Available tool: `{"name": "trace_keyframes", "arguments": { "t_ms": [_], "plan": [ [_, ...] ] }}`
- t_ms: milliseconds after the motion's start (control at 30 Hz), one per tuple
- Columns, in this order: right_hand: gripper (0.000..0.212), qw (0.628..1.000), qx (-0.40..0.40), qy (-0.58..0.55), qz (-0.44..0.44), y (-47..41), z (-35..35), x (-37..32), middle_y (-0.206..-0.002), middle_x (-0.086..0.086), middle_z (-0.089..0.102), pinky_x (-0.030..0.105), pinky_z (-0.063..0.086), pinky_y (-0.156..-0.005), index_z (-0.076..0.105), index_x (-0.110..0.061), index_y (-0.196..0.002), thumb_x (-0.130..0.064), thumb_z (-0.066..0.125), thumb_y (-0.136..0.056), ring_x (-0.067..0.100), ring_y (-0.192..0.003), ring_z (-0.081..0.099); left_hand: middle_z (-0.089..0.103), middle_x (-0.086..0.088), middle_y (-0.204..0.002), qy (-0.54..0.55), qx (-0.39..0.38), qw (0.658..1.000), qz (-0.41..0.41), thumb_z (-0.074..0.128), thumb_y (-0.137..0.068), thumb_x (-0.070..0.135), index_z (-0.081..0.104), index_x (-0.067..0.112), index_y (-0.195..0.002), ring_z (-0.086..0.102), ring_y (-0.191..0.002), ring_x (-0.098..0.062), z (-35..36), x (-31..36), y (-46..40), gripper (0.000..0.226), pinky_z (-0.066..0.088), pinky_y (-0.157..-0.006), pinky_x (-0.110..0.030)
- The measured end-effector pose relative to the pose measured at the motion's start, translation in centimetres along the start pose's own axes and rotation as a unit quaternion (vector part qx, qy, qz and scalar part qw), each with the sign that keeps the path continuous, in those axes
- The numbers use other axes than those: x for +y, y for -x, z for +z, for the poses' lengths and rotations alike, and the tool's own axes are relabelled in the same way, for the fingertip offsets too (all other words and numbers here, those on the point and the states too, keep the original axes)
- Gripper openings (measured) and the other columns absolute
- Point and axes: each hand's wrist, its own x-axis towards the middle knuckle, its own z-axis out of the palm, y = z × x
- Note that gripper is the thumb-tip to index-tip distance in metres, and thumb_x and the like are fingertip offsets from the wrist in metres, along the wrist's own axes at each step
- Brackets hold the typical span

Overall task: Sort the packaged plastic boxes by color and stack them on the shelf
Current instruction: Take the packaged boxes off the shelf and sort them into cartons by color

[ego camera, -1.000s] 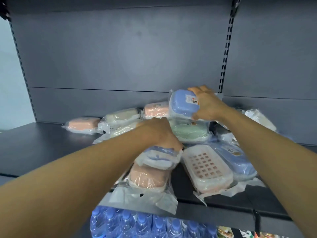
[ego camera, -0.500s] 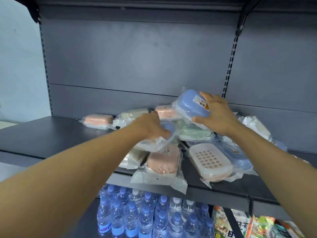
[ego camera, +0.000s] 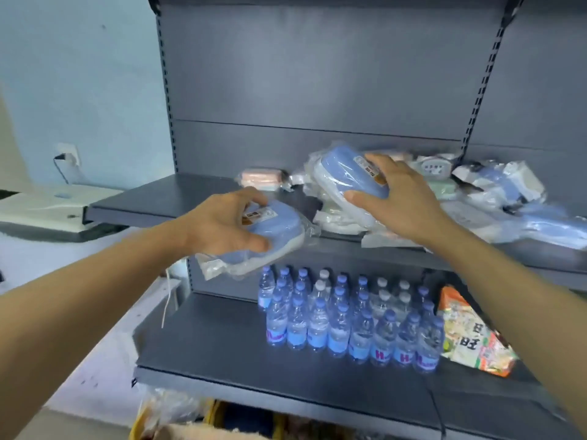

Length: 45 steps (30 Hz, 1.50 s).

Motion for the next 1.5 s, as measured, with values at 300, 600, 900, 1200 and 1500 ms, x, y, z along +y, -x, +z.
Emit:
{"name": "trace_keyframes", "arguments": {
  "t_ms": [300,600,900,1200,1500],
  "plan": [
    [0.077,0.984,-0.177,-0.011,0.026,11.3,14.9,-9.3,-0.126,0.003,0.049,0.043,0.04,-0.098,0.035,-0.027,-0.142,-0.059,0.063,-0.077,0.025,-0.12,0.043,0.05,0.009,-0.13,0.047,-0.163,0.984,-0.057,0.081,-0.071,0.025,0.038,0.024,-0.135,0.052,-0.115,-0.012,4.9,-17.1,11.2,0.077,0.046,-0.093,-0.027],
    [0.07,0.937,-0.34,-0.003,0.086,21.7,29.8,-8.0,-0.124,0.0,0.047,0.042,0.043,-0.093,0.034,-0.031,-0.139,-0.048,0.064,-0.078,0.023,-0.118,0.041,0.044,0.003,-0.142,0.065,-0.307,0.938,-0.151,0.075,-0.068,0.003,0.028,0.015,-0.143,0.047,-0.122,-0.012,19.5,-28.7,18.3,0.089,0.043,-0.097,-0.028],
    [0.076,0.893,-0.427,0.006,0.139,33.5,42.2,-3.0,-0.129,0.003,0.046,0.038,0.044,-0.089,0.034,-0.025,-0.142,-0.049,0.066,-0.077,0.022,-0.12,0.041,0.033,-0.001,-0.149,-0.1,-0.411,0.902,-0.09,0.067,-0.077,0.007,0.018,0.021,-0.147,0.036,-0.134,-0.022,38.8,-35.8,23.7,0.086,0.037,-0.105,-0.034],
    [0.077,0.894,-0.42,-0.033,0.155,40.2,50.7,-1.2,-0.128,0.002,0.05,0.035,0.04,-0.09,0.039,-0.022,-0.138,-0.044,0.073,-0.072,0.023,-0.121,0.041,0.03,0.003,-0.144,-0.179,-0.4,0.899,-0.014,0.061,-0.082,0.005,0.024,0.025,-0.143,0.03,-0.136,-0.019,48.9,-42.8,28.1,0.074,0.033,-0.108,-0.039],
    [0.078,0.914,-0.377,-0.04,0.143,40.5,54.6,-2.6,-0.127,0.005,0.05,0.041,0.043,-0.093,0.04,-0.017,-0.136,-0.037,0.077,-0.071,0.025,-0.118,0.042,0.024,-0.004,-0.149,-0.194,-0.385,0.902,0.004,0.054,-0.091,0.018,0.016,0.025,-0.15,0.021,-0.14,-0.022,48.8,-43.6,28.5,0.07,0.028,-0.112,-0.036]
  ]
}}
